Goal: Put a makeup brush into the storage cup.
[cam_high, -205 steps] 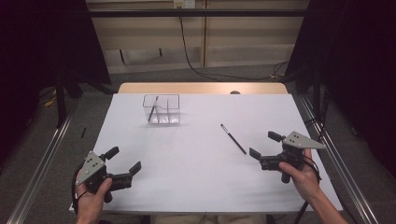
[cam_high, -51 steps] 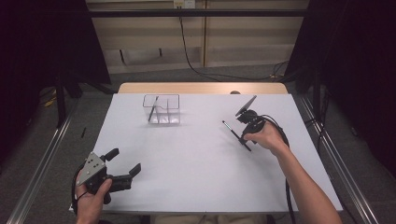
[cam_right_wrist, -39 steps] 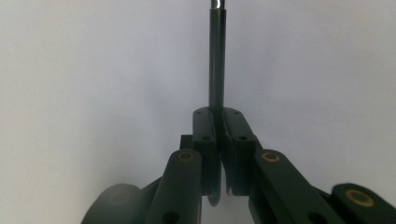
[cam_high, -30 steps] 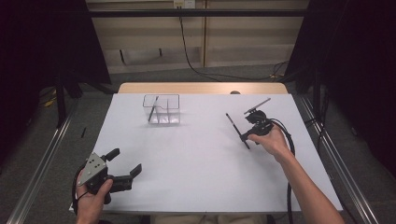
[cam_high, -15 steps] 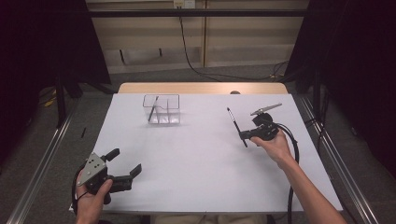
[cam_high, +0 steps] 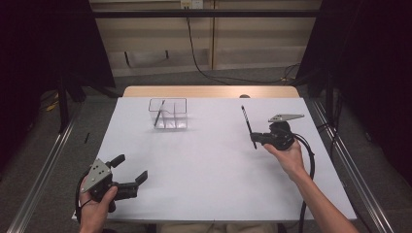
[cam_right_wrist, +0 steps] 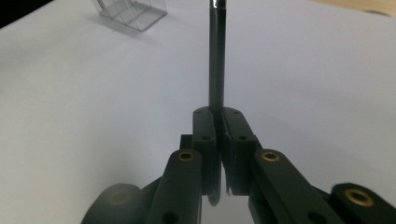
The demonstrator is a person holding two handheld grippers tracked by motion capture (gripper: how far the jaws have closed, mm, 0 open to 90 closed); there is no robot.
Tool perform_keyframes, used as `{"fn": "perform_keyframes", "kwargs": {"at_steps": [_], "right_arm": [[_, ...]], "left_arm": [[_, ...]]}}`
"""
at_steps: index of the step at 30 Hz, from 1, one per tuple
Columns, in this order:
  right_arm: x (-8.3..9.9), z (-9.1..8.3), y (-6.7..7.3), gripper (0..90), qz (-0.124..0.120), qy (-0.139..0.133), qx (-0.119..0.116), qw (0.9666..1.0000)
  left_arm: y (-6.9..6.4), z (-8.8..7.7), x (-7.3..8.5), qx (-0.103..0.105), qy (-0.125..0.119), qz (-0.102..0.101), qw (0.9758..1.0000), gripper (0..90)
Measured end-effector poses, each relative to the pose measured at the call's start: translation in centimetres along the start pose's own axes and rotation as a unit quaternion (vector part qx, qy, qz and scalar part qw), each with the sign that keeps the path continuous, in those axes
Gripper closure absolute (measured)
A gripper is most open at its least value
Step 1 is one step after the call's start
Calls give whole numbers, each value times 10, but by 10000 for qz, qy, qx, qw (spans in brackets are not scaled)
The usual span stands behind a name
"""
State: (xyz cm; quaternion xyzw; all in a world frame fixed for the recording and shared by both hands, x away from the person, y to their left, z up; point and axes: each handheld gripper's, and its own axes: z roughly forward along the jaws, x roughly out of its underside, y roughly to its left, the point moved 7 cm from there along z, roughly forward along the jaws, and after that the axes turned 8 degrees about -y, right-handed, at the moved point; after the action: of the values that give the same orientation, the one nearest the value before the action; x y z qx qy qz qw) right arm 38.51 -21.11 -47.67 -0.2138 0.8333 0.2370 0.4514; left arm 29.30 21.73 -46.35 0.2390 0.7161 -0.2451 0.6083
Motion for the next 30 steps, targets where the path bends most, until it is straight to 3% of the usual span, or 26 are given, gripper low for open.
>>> {"fn": "perform_keyframes", "kwargs": {"at_steps": [6,11,22,24,30], "right_arm": [[-5,-3,3,853,16,-352,-121,9993],[-11,-9,7,852,-17,-792,-252,9965],[-23,-20,14,852,-113,-1292,-262,9912],[-24,-21,14,852,-141,-1340,-245,9906],[-25,-23,20,852,-164,-1445,-357,9887]], "left_arm": [[-1,0,0,13,7,-6,10000,22],[-1,0,0,17,-26,-42,10000,22],[-1,-1,-2,27,-56,-36,10000,22],[-2,-1,-3,41,-95,-131,9999,23],[-8,3,-1,115,-5,-42,9999,22]]}}
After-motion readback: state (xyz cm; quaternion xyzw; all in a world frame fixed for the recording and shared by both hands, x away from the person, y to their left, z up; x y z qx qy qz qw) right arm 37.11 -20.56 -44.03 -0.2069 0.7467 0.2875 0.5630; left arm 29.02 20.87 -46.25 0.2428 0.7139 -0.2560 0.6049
